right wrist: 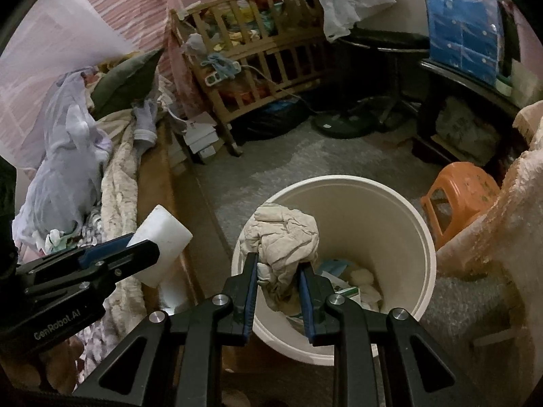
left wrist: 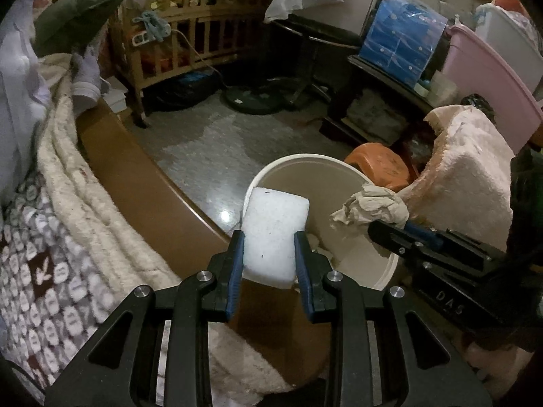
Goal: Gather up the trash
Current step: 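Carry the sponge and beige cloth toward the white bucket with both tools, then open the right tool to drop the cloth while the left tool releases the sponge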
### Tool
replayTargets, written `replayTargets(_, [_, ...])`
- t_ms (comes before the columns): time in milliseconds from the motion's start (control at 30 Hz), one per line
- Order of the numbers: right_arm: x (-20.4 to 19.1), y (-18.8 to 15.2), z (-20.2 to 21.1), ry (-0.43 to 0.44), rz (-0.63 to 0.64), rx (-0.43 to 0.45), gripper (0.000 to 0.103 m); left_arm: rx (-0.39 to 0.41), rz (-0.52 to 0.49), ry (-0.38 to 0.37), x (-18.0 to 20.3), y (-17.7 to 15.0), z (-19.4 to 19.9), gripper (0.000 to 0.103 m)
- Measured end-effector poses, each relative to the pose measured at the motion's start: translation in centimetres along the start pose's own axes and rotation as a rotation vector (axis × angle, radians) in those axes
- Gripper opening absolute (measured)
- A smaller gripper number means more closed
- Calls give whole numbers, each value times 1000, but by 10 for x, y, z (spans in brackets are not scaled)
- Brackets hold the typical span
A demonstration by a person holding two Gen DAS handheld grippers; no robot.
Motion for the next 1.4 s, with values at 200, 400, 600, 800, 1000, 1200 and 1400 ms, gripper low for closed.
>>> replayTargets(200, [11, 0, -6, -21, -17, -11, 21, -5, -3, -17, 5, 5, -7, 26])
replayTargets(400, [19, 1, -10, -29, -38, -17, 21, -13, 9, -31, 5, 6, -15, 26])
replayTargets(600, [24, 0, -14, -40, -52, -27, 21, -23, 12, -36, 9, 5, -22, 26])
replayTargets(800, [26, 0, -19, -56, -50, -38, 21, -22, 21, -43, 10, 7, -26, 26])
replayTargets(1000, [31, 1, -23, -82, -59, -39, 21, -14, 24, -56, 8, 7, -29, 27])
replayTargets(1200, [32, 2, -25, -94, -67, -33, 22, 5, 17, -76, 10, 9, -31, 28])
replayTargets(1400, [36, 4, -24, -109, -85, -20, 38, 19, 15, -105, 13, 10, -29, 36])
Point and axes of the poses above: each gripper's, at about its wrist camera, not at the fingertips, and z roughly against the way its jaws point, x to its right, y to its top, the point moved 6 cm from there along -z, roughly the way its jaws point, and after that the axes turned 12 degrees about -z, right-handed, at the moved point
